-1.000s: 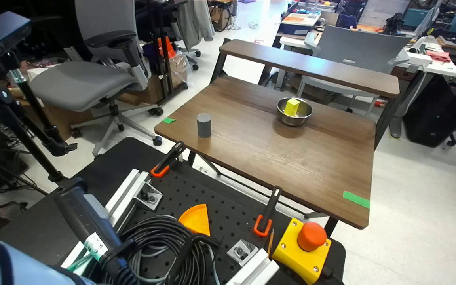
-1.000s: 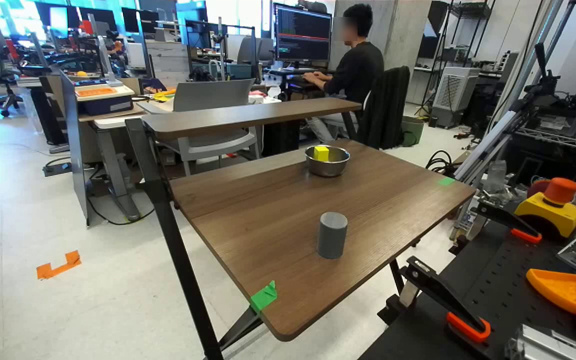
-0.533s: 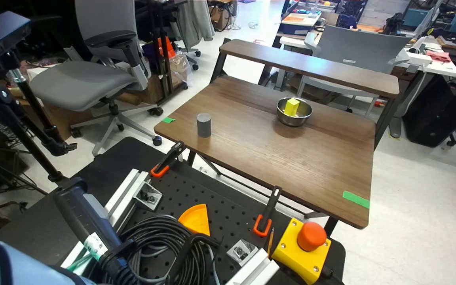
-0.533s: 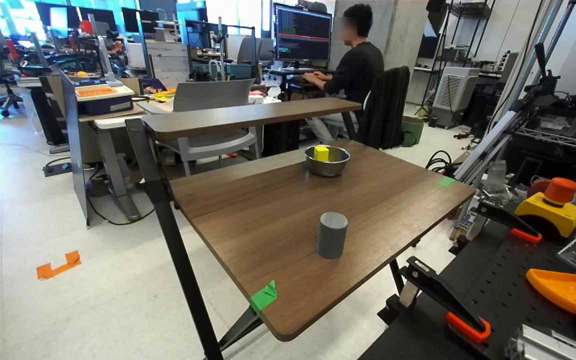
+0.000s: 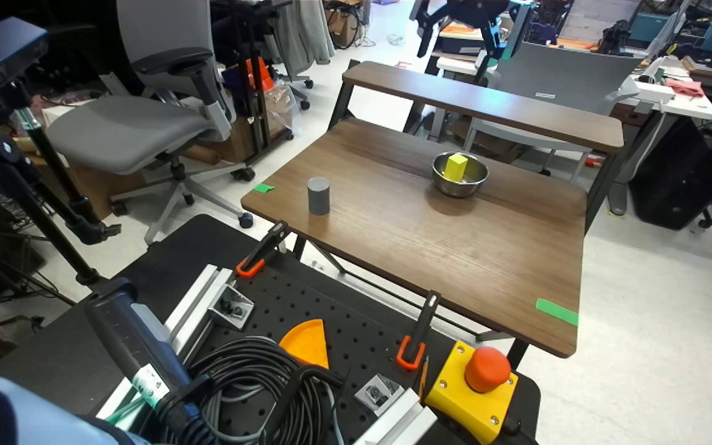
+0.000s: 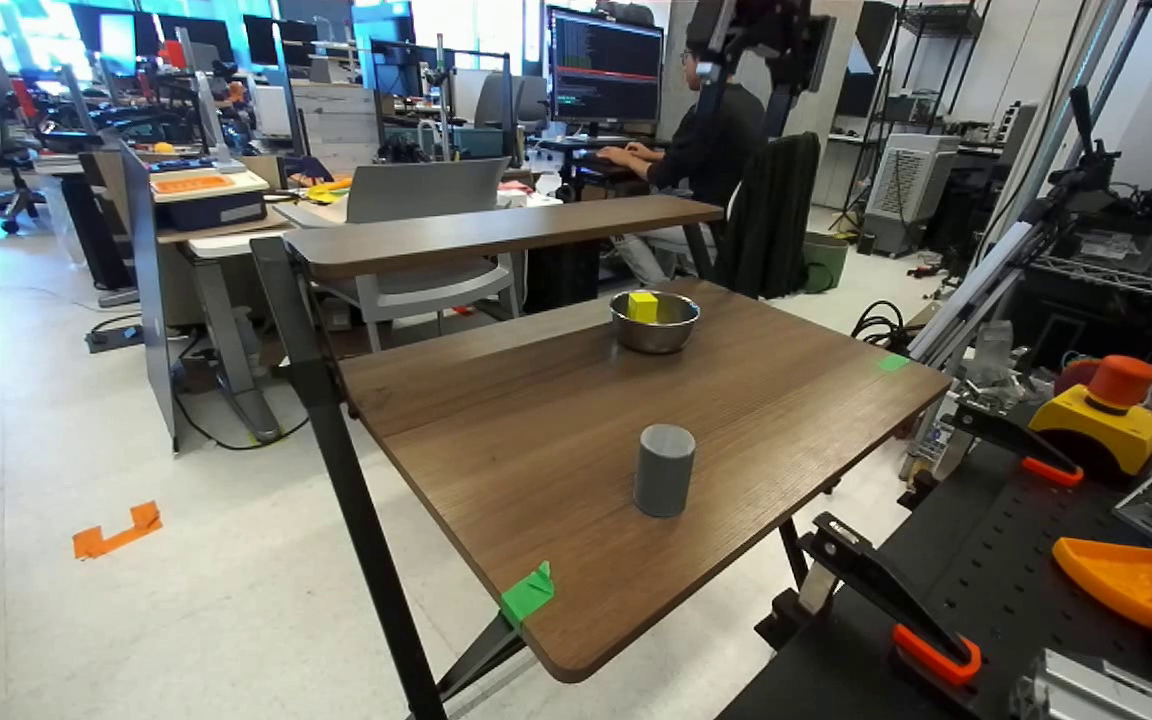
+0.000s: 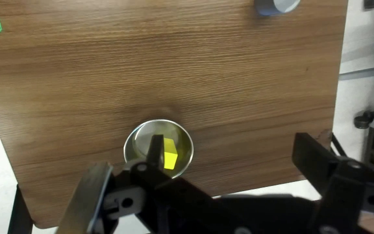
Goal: Put the yellow block on the table
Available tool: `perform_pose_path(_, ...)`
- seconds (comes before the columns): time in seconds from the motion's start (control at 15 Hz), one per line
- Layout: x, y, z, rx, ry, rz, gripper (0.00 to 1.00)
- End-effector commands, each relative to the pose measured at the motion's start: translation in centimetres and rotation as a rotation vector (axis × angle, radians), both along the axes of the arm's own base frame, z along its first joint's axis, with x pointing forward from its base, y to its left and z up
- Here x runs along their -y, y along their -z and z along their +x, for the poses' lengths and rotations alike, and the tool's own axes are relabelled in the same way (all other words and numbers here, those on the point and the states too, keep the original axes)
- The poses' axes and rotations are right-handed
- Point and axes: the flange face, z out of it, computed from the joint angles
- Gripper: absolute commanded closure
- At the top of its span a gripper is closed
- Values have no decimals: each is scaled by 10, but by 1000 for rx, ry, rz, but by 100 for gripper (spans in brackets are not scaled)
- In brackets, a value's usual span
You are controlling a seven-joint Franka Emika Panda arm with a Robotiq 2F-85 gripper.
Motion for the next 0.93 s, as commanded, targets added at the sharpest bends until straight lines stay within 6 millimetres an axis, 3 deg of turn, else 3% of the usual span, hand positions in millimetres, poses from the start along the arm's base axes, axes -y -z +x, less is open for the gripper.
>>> perform_pose_path(0.0, 14, 33, 57, -77, 107, -2, 0)
perform_pose_path(0.33, 14, 77, 98, -174, 206, -14, 0)
perform_pose_path(0.87, 12, 129, 138, -235, 344, -60, 0)
